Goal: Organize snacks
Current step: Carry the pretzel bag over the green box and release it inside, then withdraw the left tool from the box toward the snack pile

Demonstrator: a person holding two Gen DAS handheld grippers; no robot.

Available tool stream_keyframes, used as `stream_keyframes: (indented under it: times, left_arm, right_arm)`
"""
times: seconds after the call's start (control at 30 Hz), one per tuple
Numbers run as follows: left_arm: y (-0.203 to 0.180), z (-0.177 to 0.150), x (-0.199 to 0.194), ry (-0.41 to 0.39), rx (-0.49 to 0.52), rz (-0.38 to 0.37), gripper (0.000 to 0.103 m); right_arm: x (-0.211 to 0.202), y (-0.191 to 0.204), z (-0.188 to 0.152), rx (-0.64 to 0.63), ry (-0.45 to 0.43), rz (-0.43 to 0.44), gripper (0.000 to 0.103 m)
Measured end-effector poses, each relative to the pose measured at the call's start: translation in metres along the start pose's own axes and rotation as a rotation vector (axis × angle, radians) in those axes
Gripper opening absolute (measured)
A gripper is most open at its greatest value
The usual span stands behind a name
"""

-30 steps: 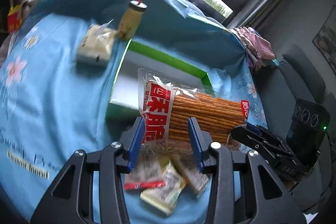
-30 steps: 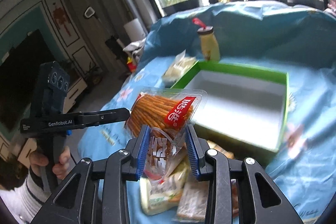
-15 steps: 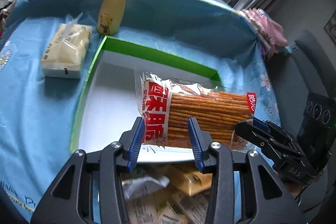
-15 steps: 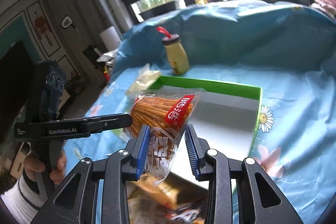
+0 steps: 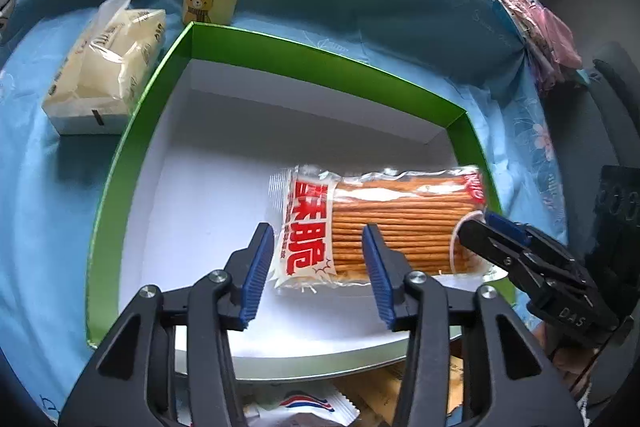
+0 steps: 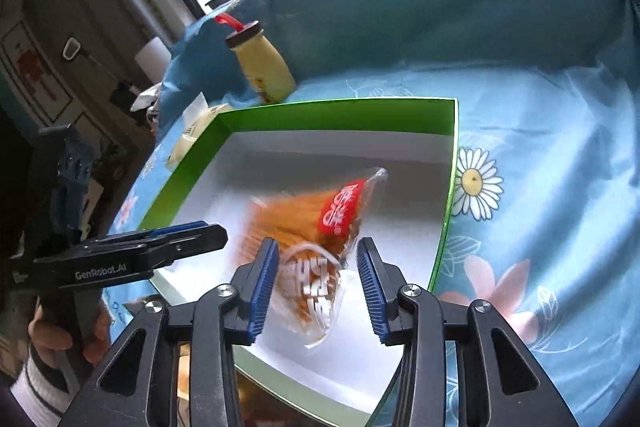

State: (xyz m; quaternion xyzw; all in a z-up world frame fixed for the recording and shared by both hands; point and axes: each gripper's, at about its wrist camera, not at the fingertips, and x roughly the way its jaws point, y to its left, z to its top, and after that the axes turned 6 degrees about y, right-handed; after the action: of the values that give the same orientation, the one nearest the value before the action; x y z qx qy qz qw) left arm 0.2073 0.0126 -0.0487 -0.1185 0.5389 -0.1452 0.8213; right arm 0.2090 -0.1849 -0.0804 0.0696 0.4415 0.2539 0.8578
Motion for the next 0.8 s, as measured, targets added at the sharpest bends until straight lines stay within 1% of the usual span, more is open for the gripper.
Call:
stream_keyframes:
  times: [0.03, 0.07, 0.1, 0.13, 0.2, 0.33, 0.4, 0.47, 0.63, 0.8]
  left_arm:
    - [-0.001, 0.000, -0.001, -0.005, 0.003, 0.015, 0.057]
    - [-0.002, -0.001, -0.003, -0.014, 0.008, 0.027, 0.067]
    - [-0.003, -0.003, -0.007, -0.032, 0.015, 0.033, 0.070]
    - [-0.005, -0.004, -0.009, -0.042, 0.020, 0.038, 0.072]
    - [-0.009, -0.007, -0.017, -0.067, 0.036, 0.071, 0.073]
    - [-0.018, -0.016, -0.037, -0.132, 0.080, 0.142, 0.077]
    - [-0.021, -0.023, -0.047, -0.164, 0.093, 0.166, 0.081]
    - [-0.024, -0.027, -0.056, -0.191, 0.100, 0.178, 0.089]
    - [-0.036, -0.044, -0.079, -0.254, 0.126, 0.223, 0.089]
    - [-0.050, -0.065, -0.095, -0.289, 0.150, 0.275, 0.089]
  right_arm:
    - [-0.001, 0.001, 0.000, -0.007, -0.002, -0.017, 0.045]
    - [-0.002, 0.003, -0.001, -0.012, -0.002, -0.040, 0.050]
    - [-0.003, 0.004, -0.003, -0.016, -0.004, -0.049, 0.051]
    - [-0.006, 0.005, -0.005, -0.019, -0.006, -0.047, 0.051]
    - [-0.010, 0.007, -0.009, -0.029, -0.013, -0.058, 0.052]
    - [-0.031, 0.011, -0.019, -0.039, -0.071, -0.086, 0.052]
    - [-0.042, 0.013, -0.022, -0.043, -0.099, -0.091, 0.055]
    - [-0.056, 0.016, -0.028, -0.043, -0.127, -0.091, 0.059]
    - [-0.082, 0.027, -0.045, -0.065, -0.168, -0.076, 0.060]
    - [-0.096, 0.039, -0.065, -0.086, -0.168, -0.054, 0.060]
